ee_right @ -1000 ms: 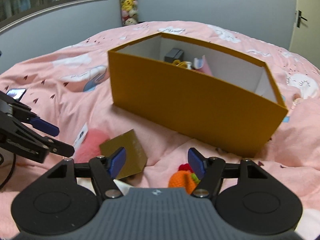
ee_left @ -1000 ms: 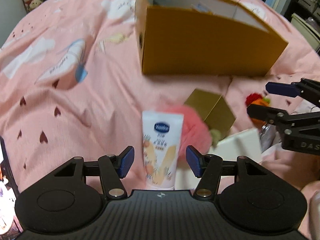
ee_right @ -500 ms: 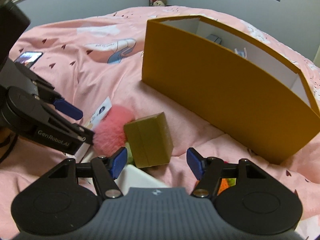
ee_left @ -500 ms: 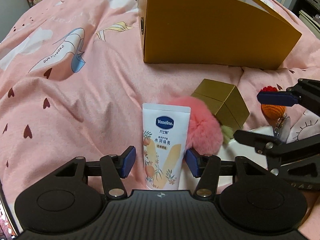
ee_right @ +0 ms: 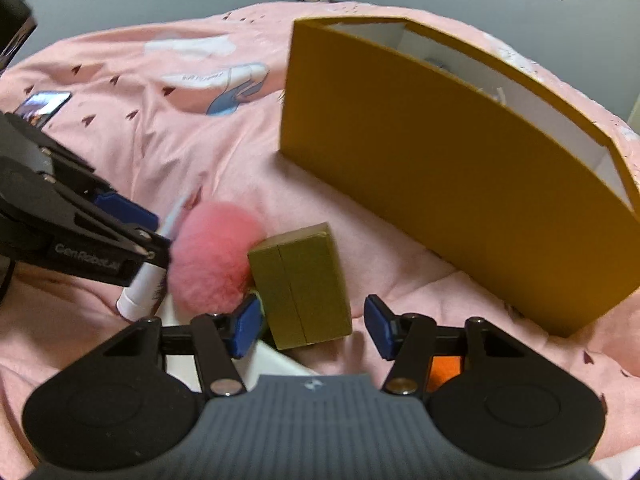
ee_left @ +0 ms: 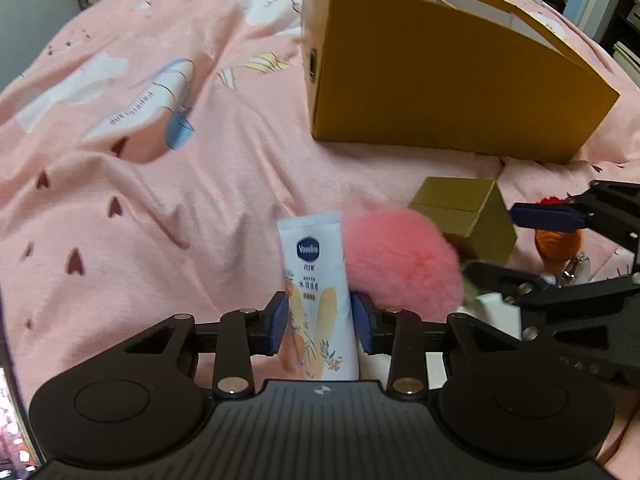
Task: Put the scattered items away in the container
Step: 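Grasp the Vaseline tube with the left tool while the right tool grasps the gold cube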
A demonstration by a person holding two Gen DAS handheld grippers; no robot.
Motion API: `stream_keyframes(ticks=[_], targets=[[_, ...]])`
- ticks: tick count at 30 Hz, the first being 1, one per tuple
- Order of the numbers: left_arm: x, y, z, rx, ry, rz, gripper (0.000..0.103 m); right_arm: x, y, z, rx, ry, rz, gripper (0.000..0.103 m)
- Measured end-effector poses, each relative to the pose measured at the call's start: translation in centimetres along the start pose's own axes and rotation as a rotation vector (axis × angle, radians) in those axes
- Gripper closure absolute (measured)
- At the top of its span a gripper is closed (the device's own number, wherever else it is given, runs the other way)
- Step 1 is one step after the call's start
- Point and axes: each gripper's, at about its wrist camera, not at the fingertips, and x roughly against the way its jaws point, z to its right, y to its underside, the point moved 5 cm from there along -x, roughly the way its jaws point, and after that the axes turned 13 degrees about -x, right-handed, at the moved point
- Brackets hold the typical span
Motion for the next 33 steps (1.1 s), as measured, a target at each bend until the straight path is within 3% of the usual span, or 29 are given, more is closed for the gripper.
stream_keyframes(ticks=[4,15,26,33], targets=[[0.7,-0.3,-0.8,0.029,-0.036,0.03,0.066,0.3,-0.4,0.4,-0.02,0.009,0.012,0.045],[0.1,0.2,-3.1,0.176,0.02,0.038,0.077,-1.7,-1.7,1.1,-0.069,-0.006,-0.016,0.046],[-0.2,0.6,-3.7,0.221,0.054,0.042,0.086,-1.7,-1.5,3.3,-0.202,-0.043,-0.043,0.046],[0.1,0.7,-3.8,0.241,0.077,0.057,0.088,-0.7,-1.3,3.5,-0.234,-0.076,-0.03,0.054]])
